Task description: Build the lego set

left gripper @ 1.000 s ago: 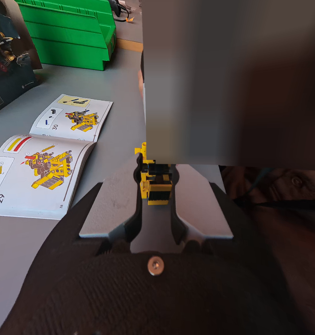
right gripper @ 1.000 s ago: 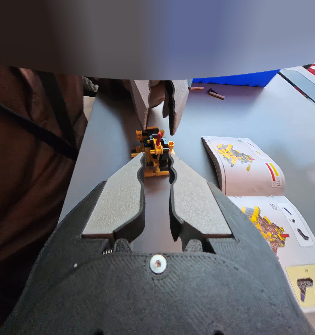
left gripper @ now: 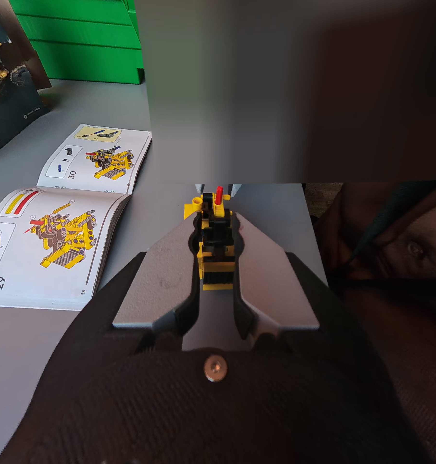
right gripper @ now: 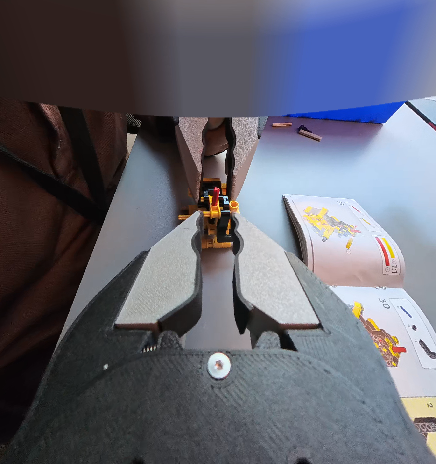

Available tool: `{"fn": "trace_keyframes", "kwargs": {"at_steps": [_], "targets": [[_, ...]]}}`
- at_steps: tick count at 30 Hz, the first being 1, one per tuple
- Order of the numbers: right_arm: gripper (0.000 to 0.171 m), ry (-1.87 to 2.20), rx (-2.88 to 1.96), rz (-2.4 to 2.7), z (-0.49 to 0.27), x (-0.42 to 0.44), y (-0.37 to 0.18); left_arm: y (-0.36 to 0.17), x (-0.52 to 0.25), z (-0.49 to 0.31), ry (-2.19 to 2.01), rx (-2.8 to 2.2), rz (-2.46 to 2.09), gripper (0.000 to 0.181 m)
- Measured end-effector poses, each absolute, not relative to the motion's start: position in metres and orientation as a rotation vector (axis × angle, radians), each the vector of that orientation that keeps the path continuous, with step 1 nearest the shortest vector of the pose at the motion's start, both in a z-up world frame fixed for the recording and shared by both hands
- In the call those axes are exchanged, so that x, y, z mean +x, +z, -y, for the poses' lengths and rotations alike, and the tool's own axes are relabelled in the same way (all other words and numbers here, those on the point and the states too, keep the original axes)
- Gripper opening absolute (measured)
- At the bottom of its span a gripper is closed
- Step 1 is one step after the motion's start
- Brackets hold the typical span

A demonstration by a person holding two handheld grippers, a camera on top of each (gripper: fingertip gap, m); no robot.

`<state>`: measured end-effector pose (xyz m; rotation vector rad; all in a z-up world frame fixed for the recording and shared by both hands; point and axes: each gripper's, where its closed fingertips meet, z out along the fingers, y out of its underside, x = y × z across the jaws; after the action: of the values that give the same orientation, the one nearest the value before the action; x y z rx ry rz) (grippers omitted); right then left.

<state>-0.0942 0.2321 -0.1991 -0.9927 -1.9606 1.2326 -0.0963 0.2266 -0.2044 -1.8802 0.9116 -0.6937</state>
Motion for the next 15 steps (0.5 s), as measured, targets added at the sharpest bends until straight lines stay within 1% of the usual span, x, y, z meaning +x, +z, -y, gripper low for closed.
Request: {"fn": "trace_keyframes", "kwargs": {"at_steps": [15], "targets": [[0.017, 1.219, -0.989, 1.956, -0.2317, -0.0950, -0.1994, -0.2049, -0.0962, -0.2280, -0.696, -1.884, -0.905, 0.021]]}}
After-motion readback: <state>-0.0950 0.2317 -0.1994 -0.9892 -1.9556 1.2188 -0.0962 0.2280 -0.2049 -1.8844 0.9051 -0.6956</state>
